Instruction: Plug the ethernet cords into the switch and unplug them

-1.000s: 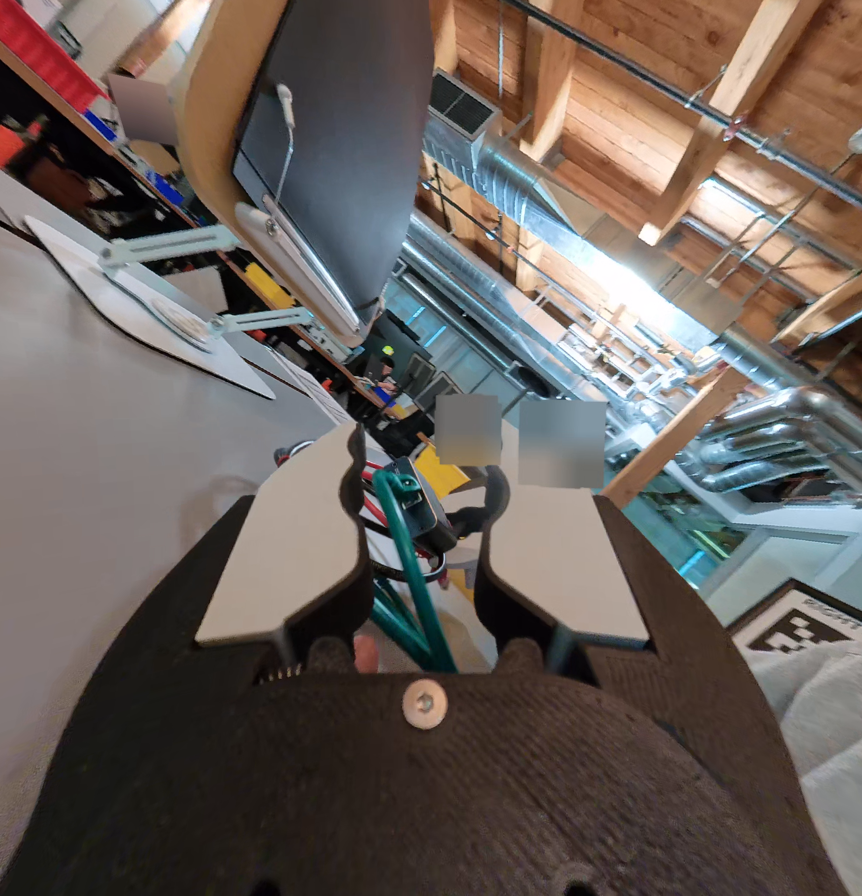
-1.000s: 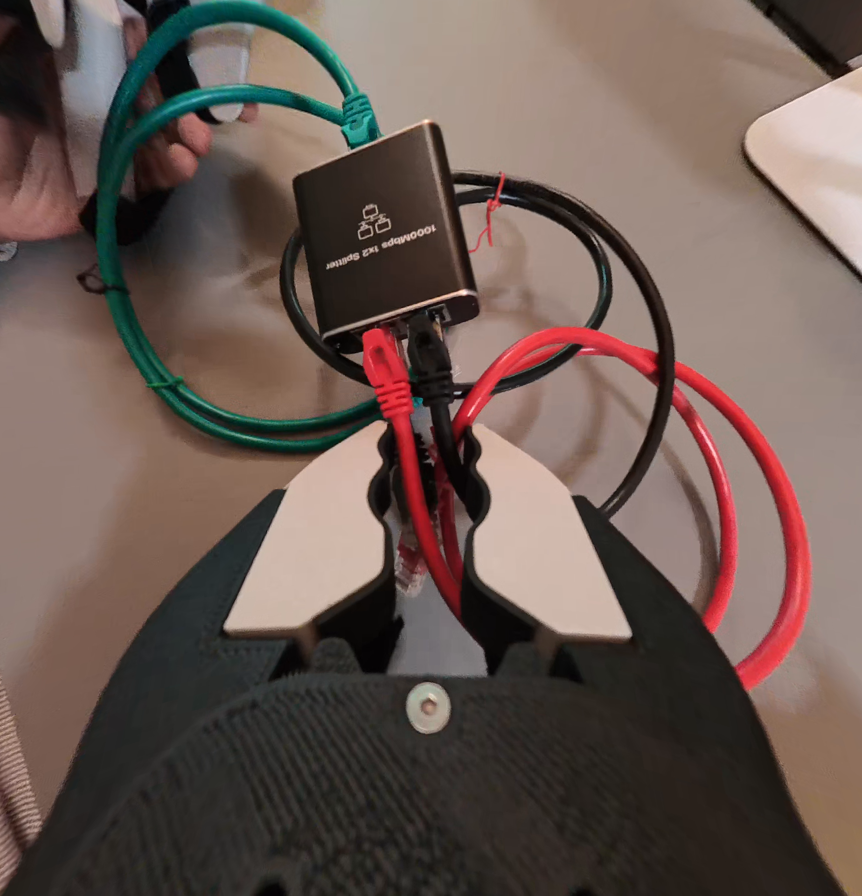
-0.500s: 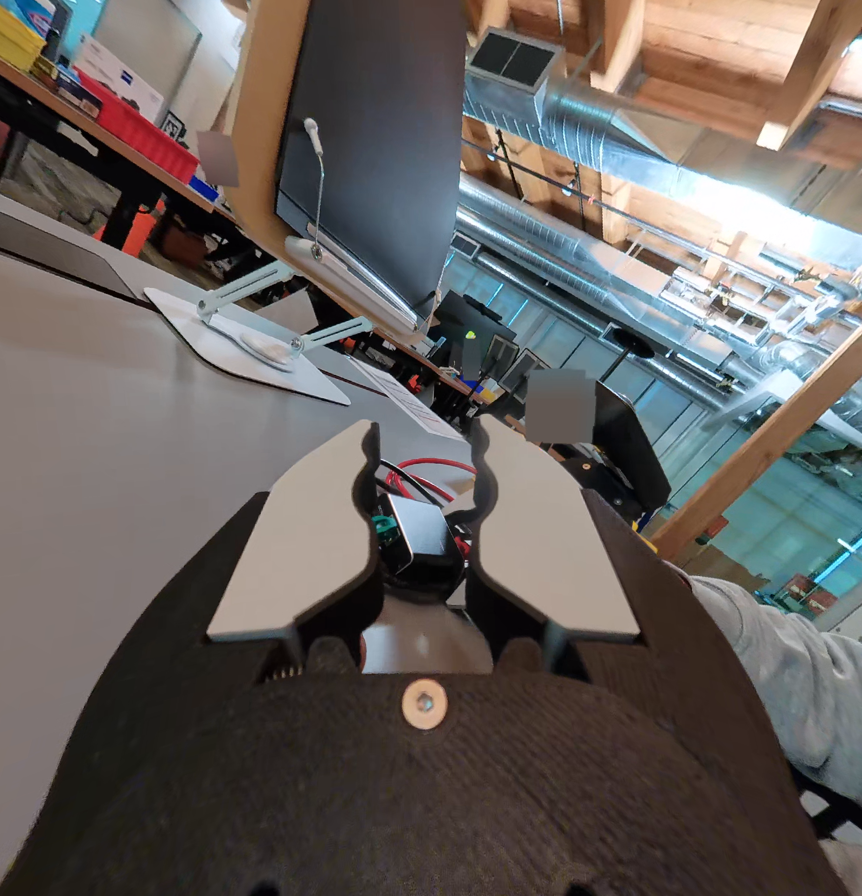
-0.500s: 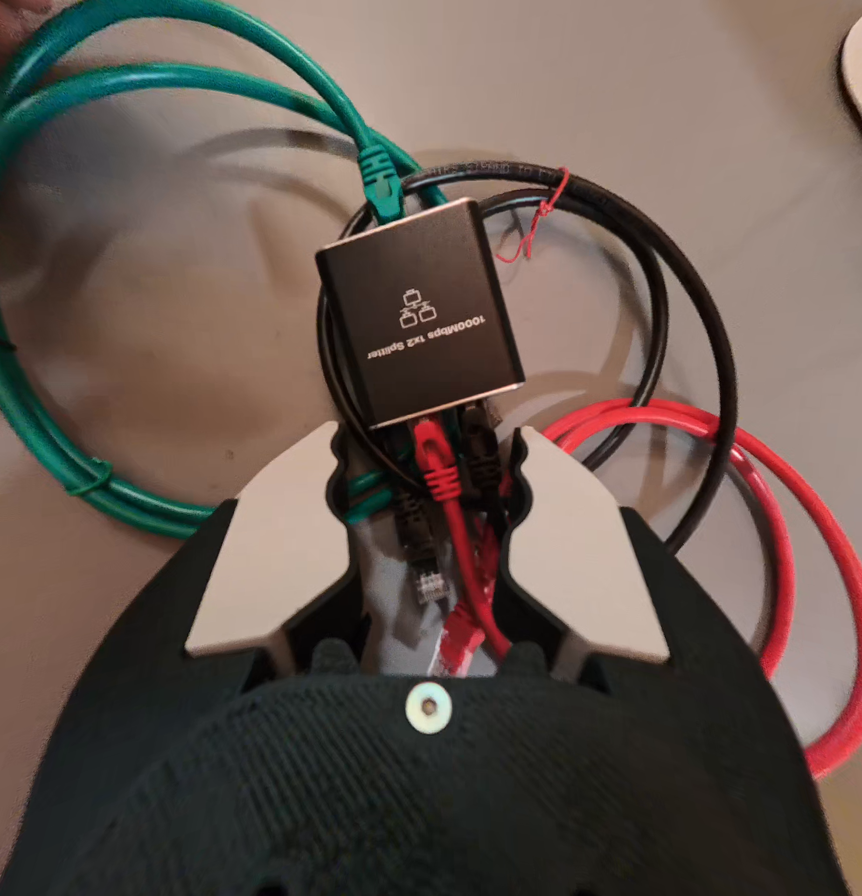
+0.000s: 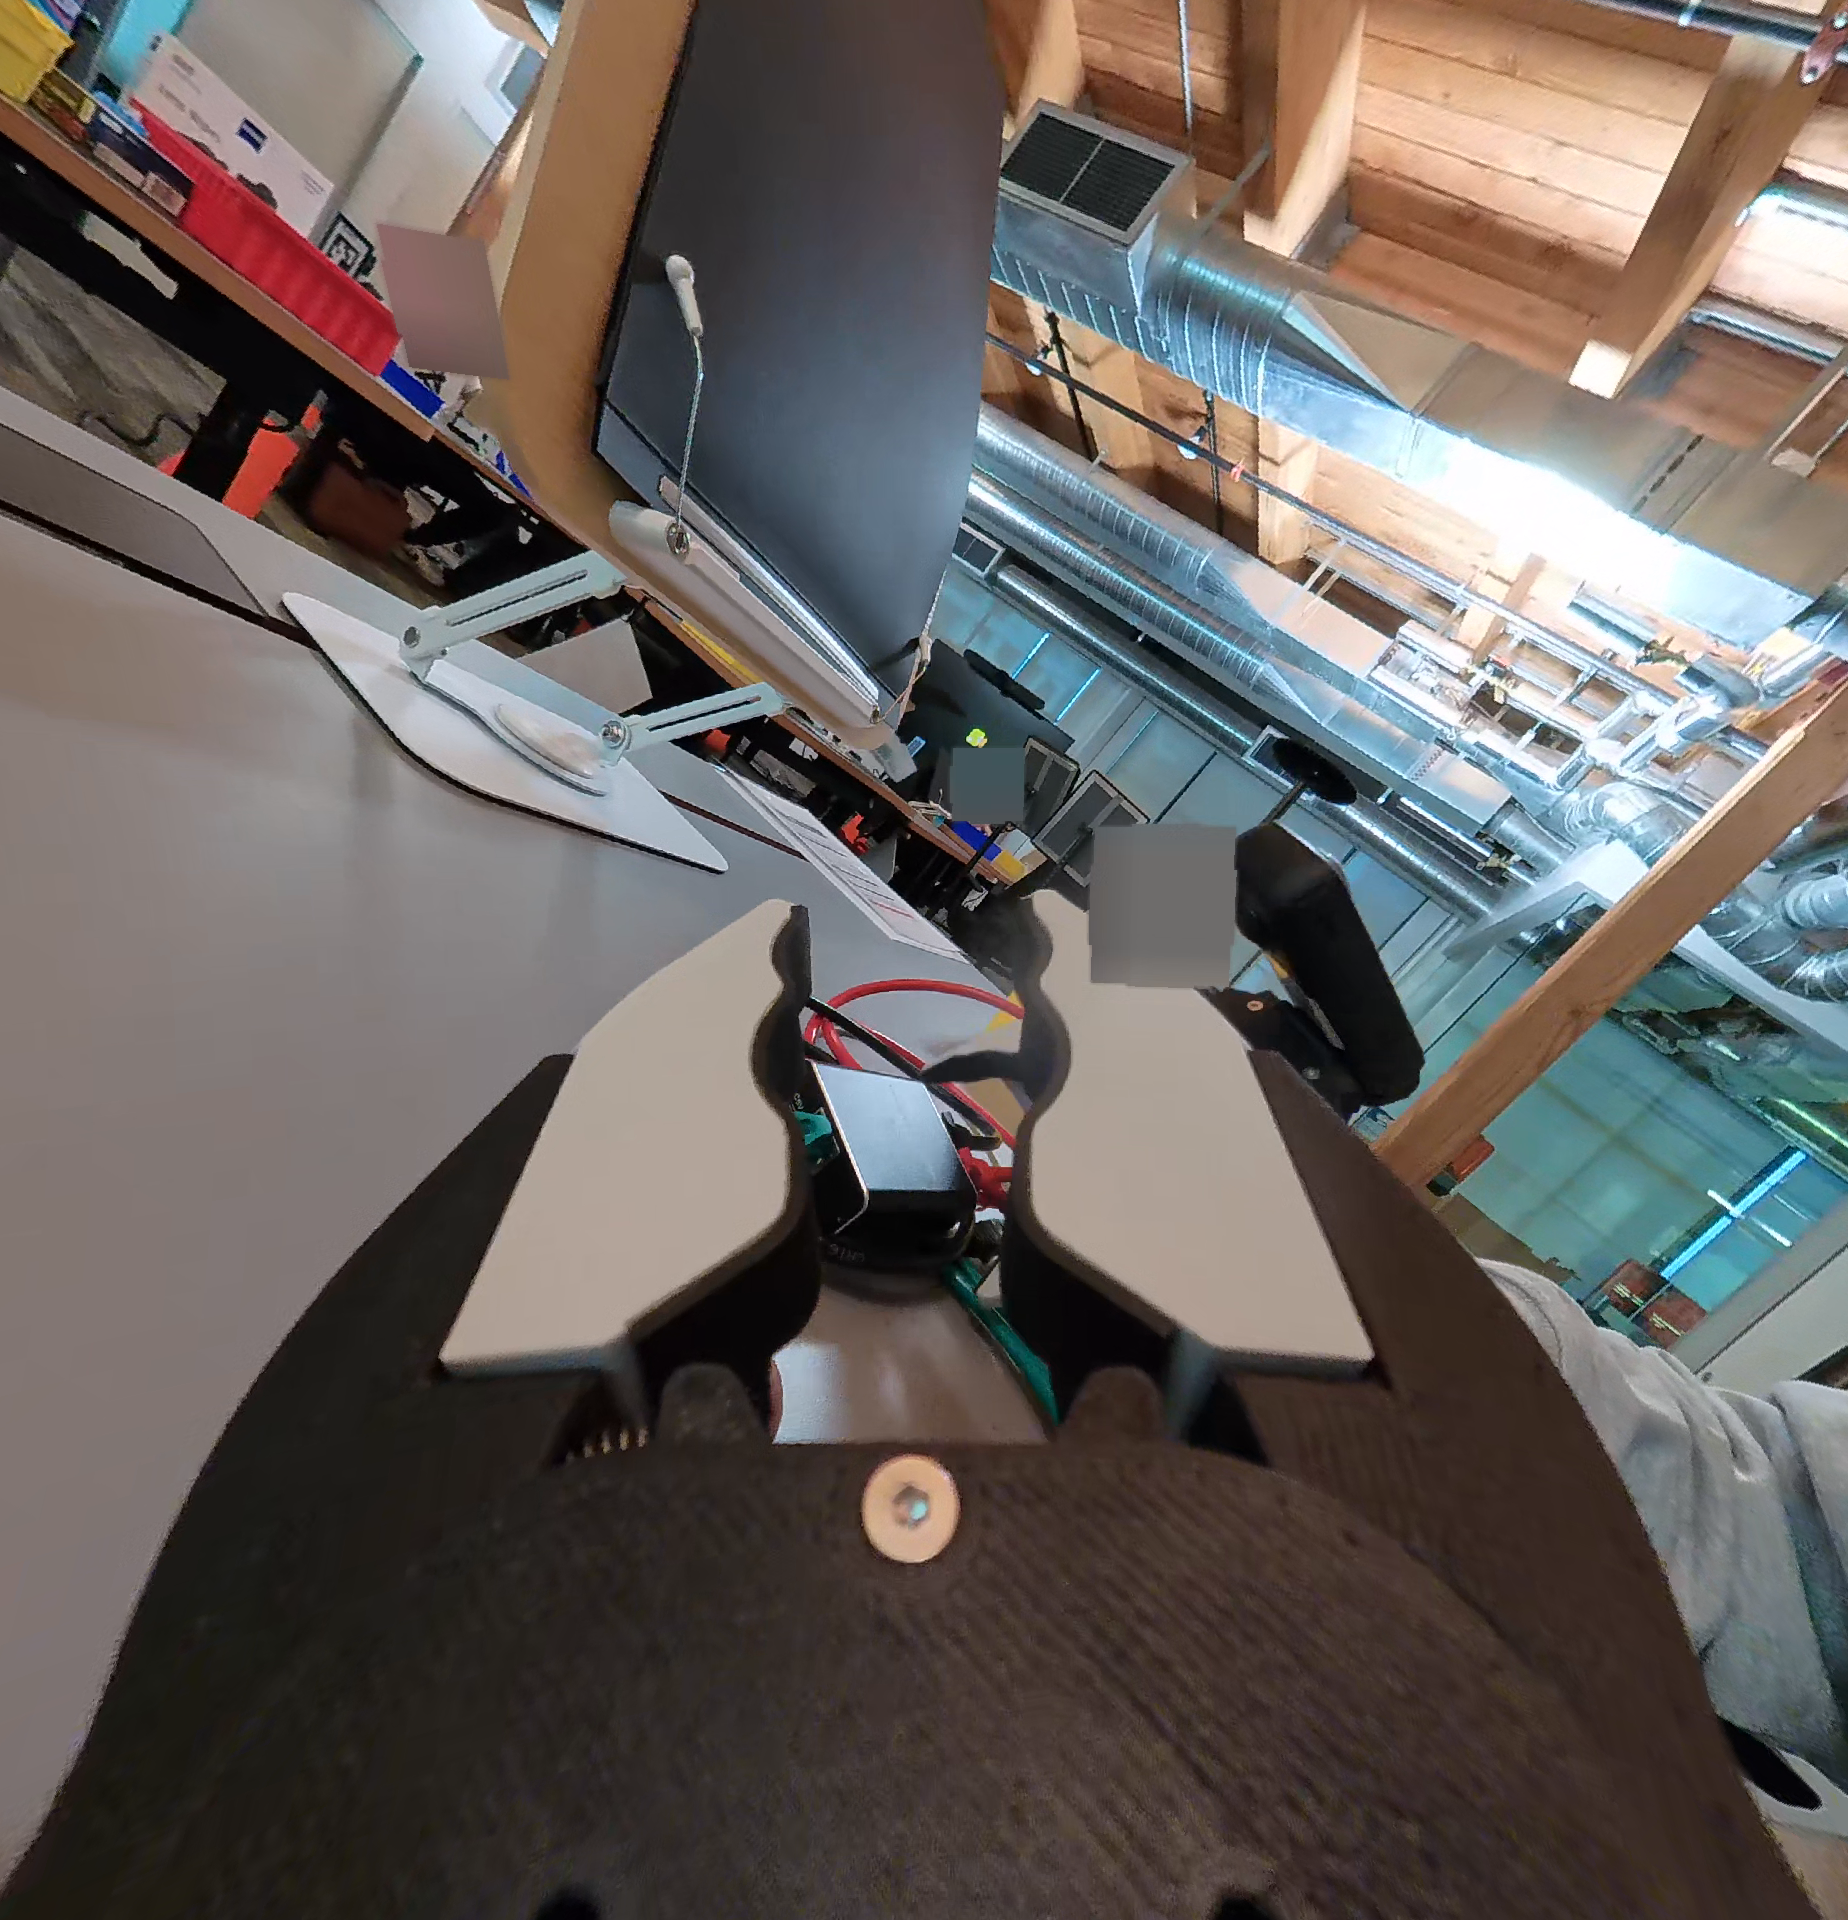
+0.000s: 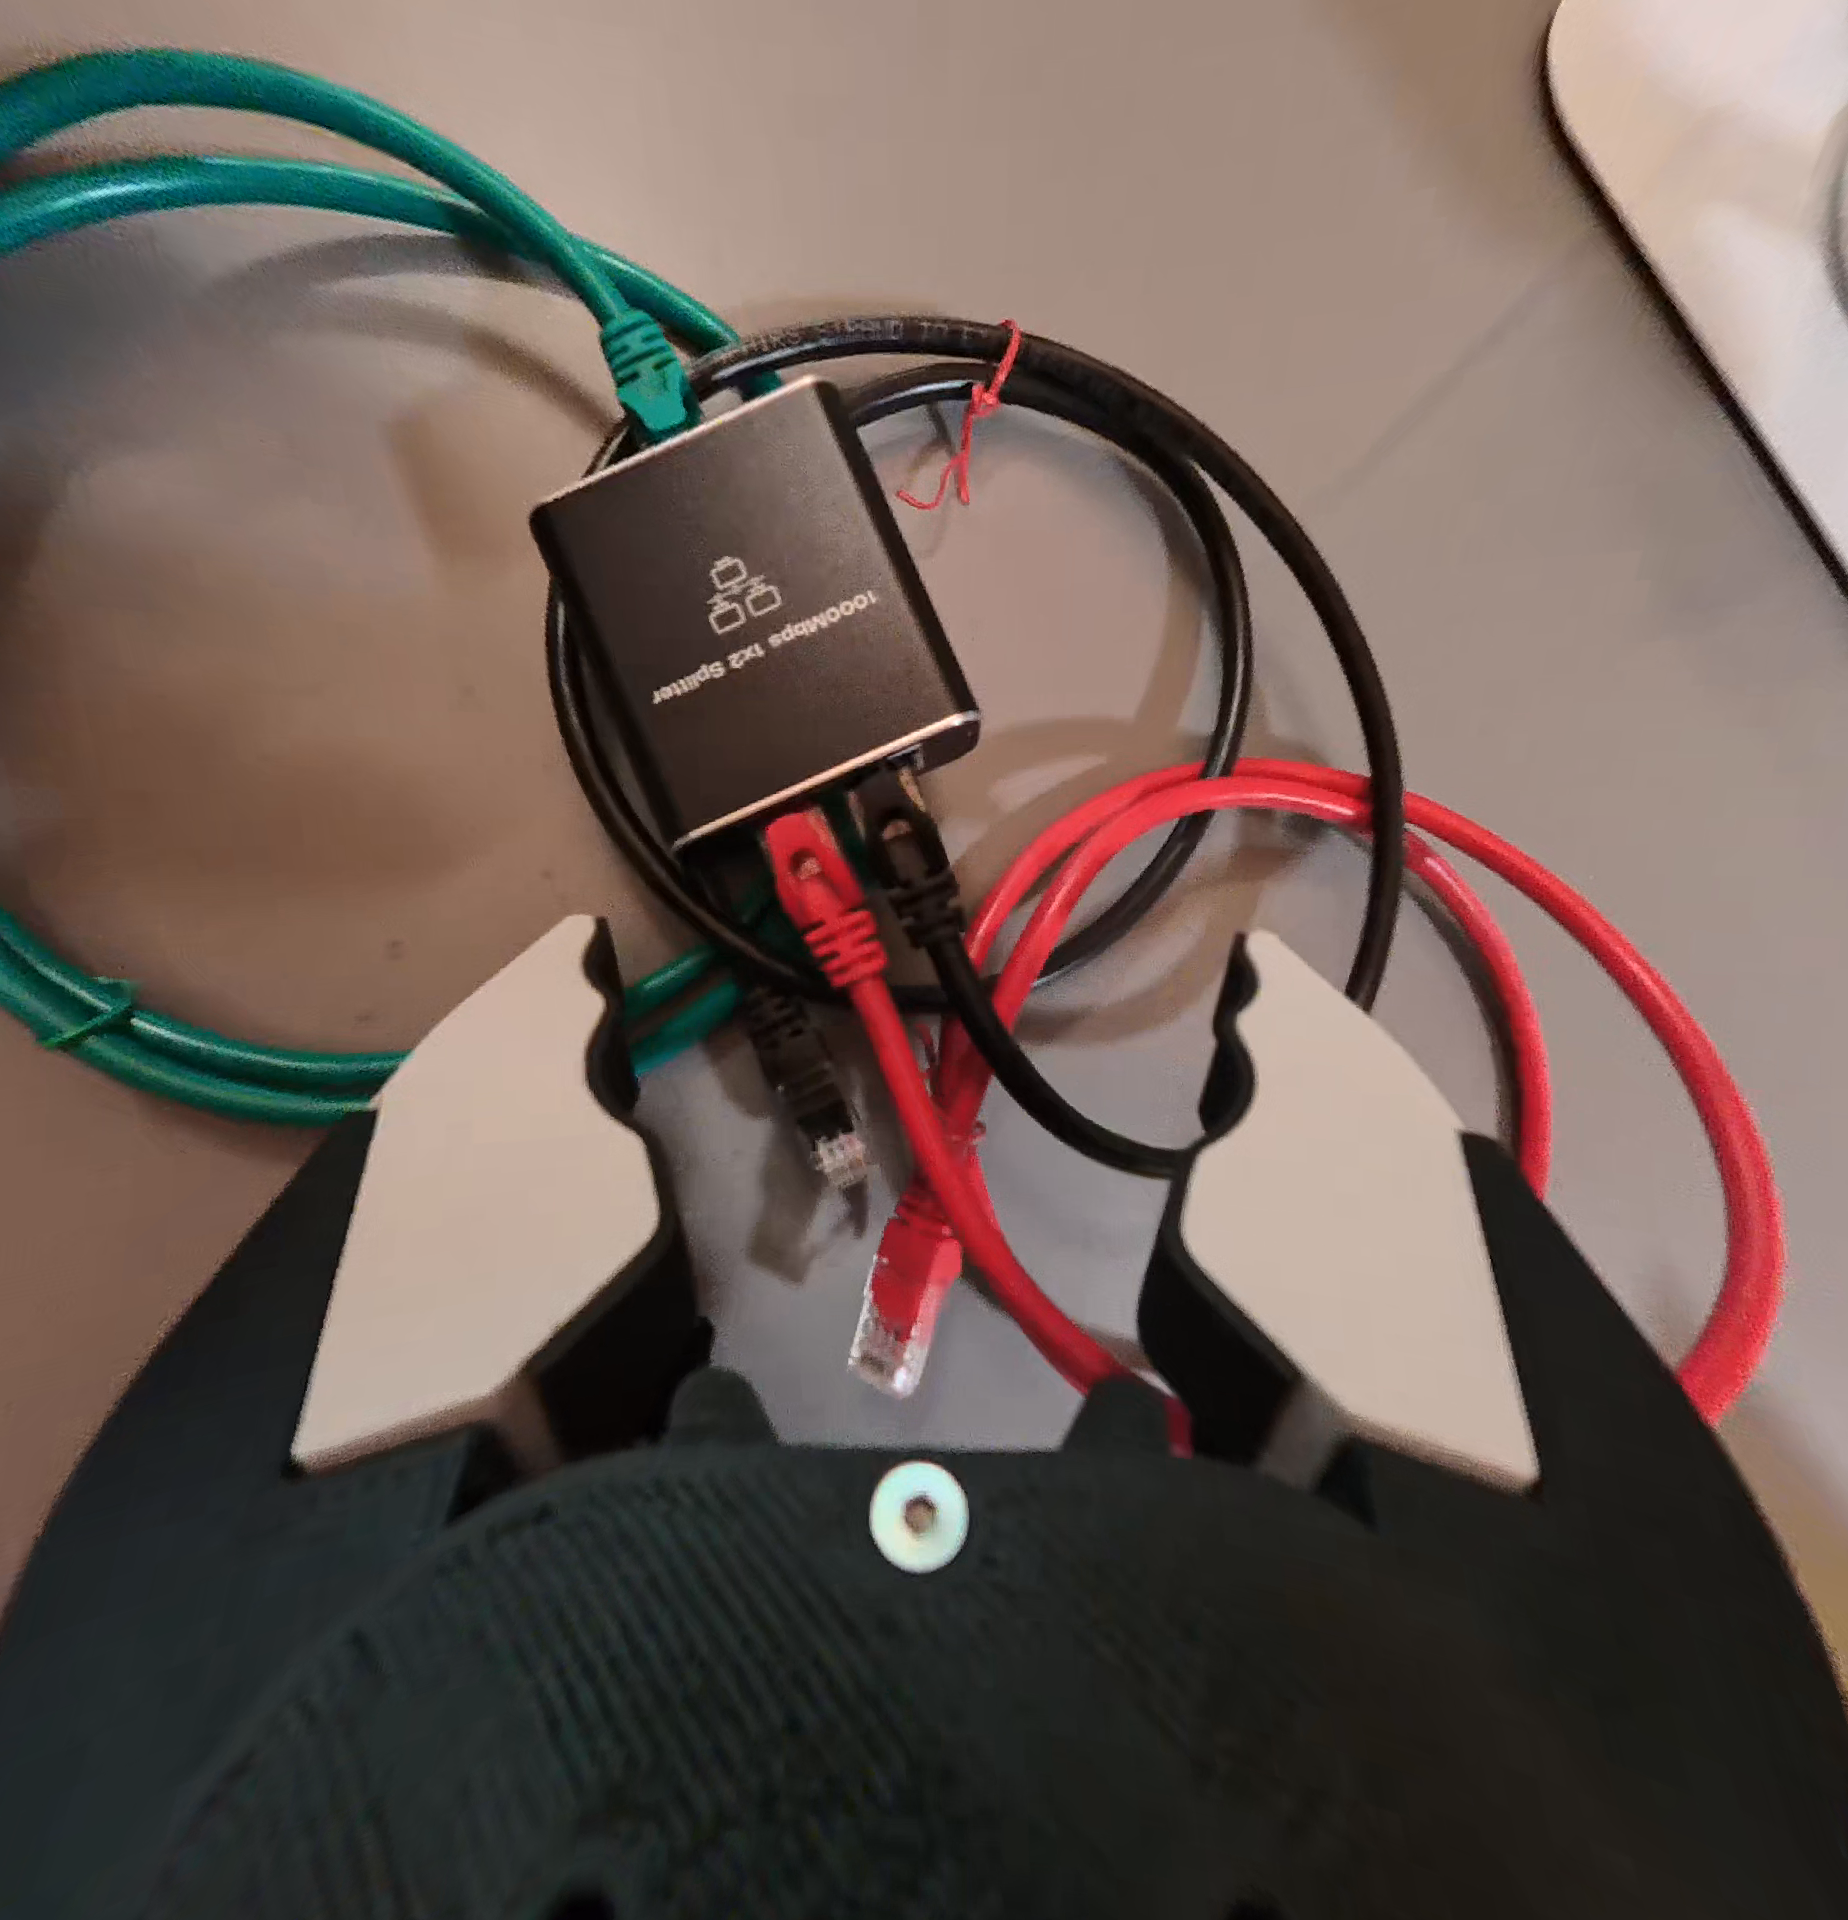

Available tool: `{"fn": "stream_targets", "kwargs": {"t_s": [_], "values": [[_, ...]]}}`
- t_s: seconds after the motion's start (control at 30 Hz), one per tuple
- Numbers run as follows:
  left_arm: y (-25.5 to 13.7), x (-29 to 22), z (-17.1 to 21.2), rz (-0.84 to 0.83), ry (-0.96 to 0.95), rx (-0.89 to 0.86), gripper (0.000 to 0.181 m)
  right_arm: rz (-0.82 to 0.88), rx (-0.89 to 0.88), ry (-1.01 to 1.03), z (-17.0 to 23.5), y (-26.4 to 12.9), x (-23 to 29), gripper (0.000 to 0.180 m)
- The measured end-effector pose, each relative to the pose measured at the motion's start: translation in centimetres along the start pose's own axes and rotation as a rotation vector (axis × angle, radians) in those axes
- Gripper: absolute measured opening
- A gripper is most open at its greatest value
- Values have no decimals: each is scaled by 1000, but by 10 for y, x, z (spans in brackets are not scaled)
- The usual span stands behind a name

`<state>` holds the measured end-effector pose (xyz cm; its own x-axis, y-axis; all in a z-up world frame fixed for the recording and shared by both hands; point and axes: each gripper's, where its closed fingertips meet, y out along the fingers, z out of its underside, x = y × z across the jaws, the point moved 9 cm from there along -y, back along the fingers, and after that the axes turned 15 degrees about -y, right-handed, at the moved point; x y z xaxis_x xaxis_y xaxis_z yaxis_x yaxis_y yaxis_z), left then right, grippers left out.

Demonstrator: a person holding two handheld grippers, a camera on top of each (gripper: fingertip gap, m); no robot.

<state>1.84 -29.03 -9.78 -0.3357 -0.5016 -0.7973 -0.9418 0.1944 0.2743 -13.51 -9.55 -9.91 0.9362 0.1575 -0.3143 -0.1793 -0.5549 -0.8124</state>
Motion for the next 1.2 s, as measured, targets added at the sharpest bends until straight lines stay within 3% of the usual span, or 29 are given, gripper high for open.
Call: {"fn": "stream_targets", "kwargs": {"t_s": [0.17,0.2,0.33,0.7,1.2], "values": [[0,0,0,-1,-2,2,37,-125,-6,110,5,19,3,107],[0,0,0,-1,-3,0,37,-131,-19,114,6,20,-1,99],[-1,0,0,-6,1,-11,37,-151,-38,74,10,19,-9,83],[-8,-1,-5,-36,53,-82,41,-161,-121,30,17,15,-6,65],[-21,2,-14,-36,33,-203,44,-103,-322,64,17,-30,-29,57]]}}
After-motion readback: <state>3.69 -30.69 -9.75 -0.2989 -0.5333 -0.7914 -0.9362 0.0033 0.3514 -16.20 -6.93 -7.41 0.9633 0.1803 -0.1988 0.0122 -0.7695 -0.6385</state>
